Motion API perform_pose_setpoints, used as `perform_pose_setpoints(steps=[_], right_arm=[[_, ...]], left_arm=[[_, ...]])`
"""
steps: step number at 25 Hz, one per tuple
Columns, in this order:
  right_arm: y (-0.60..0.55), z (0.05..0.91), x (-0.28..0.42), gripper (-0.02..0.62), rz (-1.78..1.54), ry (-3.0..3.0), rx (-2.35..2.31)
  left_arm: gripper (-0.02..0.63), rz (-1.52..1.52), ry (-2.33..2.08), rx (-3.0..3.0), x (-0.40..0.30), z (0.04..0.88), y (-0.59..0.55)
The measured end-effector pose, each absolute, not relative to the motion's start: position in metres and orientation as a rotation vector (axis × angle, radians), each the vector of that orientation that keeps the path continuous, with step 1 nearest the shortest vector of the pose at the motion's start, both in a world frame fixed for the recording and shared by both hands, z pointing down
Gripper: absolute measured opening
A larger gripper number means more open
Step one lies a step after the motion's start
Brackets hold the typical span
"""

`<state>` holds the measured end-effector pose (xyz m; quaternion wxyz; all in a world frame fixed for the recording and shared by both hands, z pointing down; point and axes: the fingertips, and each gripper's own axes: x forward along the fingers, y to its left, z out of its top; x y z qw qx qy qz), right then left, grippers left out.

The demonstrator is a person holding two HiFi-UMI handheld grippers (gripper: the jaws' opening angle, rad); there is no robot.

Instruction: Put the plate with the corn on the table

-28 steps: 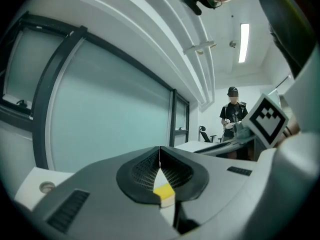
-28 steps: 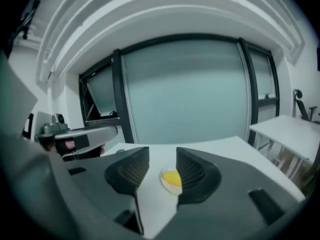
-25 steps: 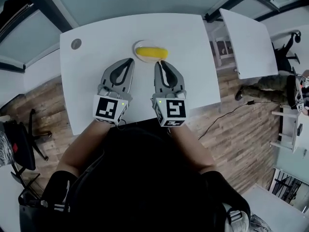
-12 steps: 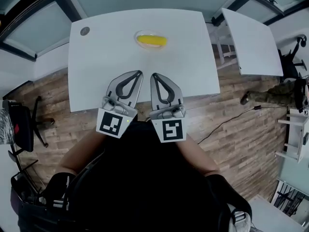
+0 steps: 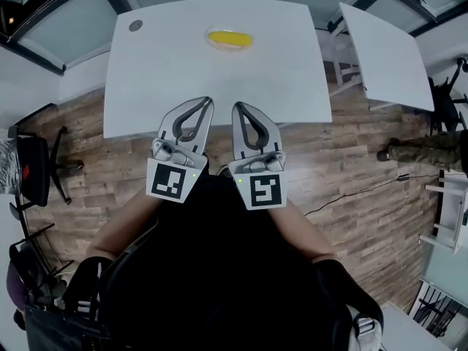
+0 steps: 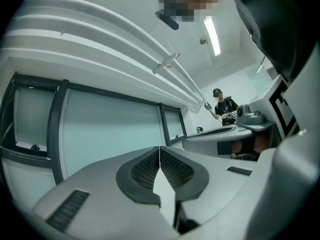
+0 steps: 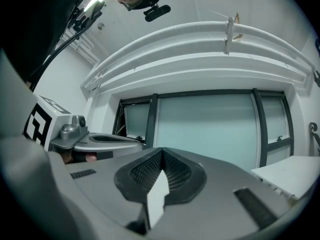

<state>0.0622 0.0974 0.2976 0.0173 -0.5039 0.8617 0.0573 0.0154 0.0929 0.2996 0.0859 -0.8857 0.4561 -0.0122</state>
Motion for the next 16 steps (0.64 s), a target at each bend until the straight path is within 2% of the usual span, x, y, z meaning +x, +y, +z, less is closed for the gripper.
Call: perform_pose_setpoints(steps=[16], right_arm=[[0.114,0.288,0.082,0.002,0.228,2.653,-1.564]], left_arm=[[0.006,0.008,1.327,-2.689,0.037,0.297,0.124]])
